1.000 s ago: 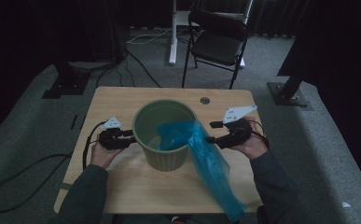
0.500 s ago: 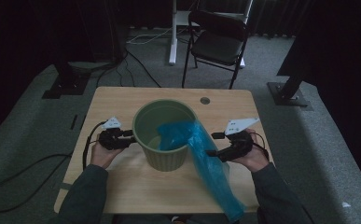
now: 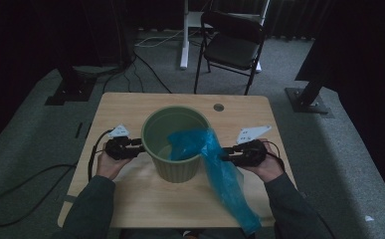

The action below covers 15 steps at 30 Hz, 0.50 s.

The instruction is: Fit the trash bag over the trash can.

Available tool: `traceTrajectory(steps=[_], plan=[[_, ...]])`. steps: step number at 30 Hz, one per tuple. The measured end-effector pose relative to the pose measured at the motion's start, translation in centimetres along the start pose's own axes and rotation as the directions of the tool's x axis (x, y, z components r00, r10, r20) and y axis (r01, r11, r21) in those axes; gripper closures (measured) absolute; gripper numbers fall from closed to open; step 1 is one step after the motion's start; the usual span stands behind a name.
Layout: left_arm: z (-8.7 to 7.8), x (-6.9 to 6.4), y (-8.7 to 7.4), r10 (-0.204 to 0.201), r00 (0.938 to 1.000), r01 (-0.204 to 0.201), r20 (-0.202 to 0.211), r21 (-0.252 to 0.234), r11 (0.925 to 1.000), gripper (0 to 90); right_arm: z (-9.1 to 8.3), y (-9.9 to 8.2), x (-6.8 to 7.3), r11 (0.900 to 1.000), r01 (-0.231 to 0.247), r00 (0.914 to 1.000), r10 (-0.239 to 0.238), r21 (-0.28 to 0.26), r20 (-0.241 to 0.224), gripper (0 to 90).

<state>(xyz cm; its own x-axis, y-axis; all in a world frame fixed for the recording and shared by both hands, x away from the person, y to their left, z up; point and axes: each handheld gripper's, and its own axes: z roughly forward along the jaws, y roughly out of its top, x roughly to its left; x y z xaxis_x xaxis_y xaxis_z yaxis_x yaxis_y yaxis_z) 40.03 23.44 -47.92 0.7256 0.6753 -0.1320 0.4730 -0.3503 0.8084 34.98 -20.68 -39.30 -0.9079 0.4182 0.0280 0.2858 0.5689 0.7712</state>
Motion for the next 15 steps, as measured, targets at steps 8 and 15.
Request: traceTrajectory(steps=[8,15], plan=[[0.0,0.0,0.0,0.001,1.0,-0.001,0.001,0.001,1.0,54.7,-1.3,0.8,-0.5,0.9994,0.014,0.9998,-0.013,-0.03,0.012,87.2],[0.0,-0.1,0.0,0.003,1.0,-0.003,0.003,0.0,1.0,54.7,-1.5,1.5,-0.4,0.9987,0.021,0.9997,-0.021,-0.046,0.009,87.2]])
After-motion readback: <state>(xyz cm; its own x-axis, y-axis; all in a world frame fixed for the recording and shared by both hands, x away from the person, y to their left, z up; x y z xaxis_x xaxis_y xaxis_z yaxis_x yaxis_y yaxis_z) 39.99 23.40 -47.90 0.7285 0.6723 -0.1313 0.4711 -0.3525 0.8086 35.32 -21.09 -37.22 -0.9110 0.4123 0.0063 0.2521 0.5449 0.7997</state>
